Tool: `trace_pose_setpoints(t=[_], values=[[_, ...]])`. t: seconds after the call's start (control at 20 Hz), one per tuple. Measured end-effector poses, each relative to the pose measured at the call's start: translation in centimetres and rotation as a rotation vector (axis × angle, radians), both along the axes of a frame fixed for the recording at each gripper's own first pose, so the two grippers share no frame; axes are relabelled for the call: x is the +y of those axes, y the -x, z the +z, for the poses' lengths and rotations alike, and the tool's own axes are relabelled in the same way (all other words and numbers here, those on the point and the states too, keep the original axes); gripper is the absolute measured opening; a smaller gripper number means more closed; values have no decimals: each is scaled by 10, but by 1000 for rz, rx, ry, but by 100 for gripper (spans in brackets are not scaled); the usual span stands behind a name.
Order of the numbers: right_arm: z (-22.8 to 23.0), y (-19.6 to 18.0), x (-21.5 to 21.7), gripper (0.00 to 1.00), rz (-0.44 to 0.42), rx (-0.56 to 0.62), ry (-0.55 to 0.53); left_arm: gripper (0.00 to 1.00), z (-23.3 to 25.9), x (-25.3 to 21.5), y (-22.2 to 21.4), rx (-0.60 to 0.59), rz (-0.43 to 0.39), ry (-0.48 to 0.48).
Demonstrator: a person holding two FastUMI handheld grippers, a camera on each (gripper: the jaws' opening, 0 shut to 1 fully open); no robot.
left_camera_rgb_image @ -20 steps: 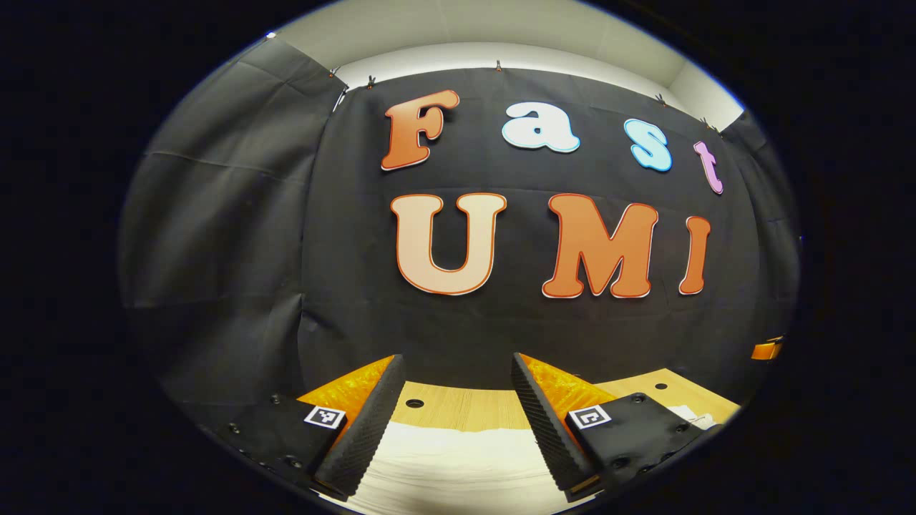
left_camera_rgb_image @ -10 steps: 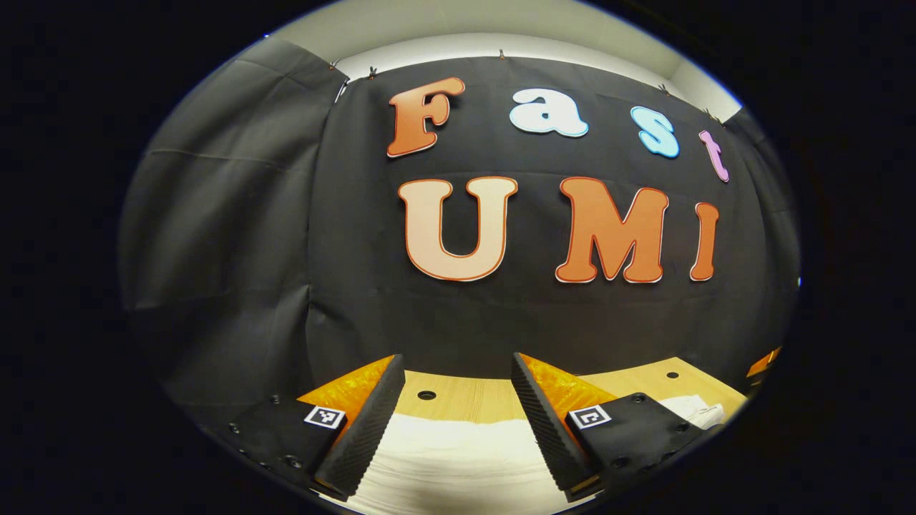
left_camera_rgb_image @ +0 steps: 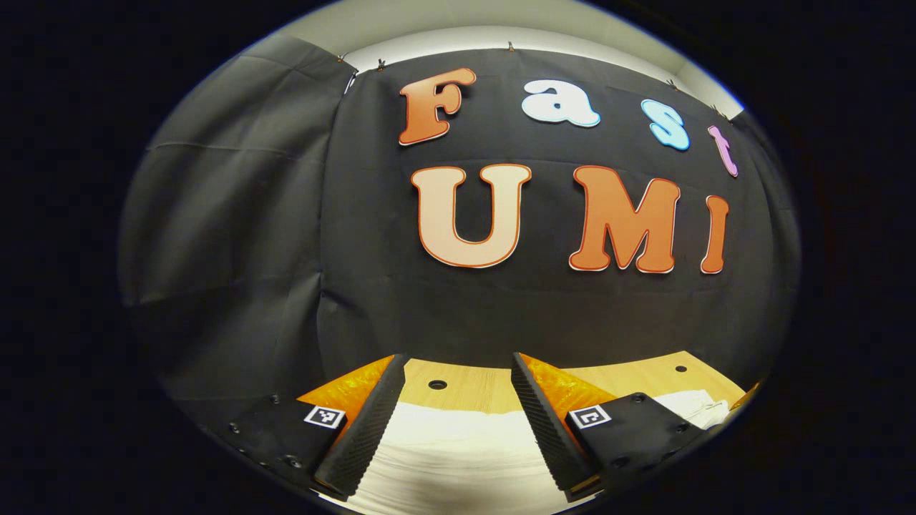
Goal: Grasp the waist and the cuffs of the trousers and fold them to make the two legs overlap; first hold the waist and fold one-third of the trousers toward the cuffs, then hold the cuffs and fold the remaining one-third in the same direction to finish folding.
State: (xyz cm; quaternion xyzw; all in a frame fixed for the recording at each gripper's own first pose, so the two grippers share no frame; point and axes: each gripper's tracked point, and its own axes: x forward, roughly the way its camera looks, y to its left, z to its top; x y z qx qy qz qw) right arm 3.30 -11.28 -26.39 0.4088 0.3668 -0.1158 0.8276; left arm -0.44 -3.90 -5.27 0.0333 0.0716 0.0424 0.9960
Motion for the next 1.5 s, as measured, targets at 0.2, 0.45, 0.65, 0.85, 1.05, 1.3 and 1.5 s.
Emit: trace_pose_setpoints(t=[0.2,0.45,0.65,0.85,1.05,1.3,1.5], values=[[-22,-5,4,99,-25,45,-74,98,-4,10,1,6,30,4],[-38,-15,11,98,-17,88,-101,98,-11,22,5,29,70,-21],[-42,-24,17,92,-24,103,-140,98,-17,30,7,41,98,1],[-50,-30,21,90,-6,129,-135,98,-18,36,9,42,121,1],[-60,-37,25,59,14,153,-137,98,-28,40,11,59,133,11],[-66,-38,25,6,6,172,-115,98,-57,62,24,128,173,85],[-61,-36,25,2,21,175,-115,98,-97,83,45,223,208,225]])
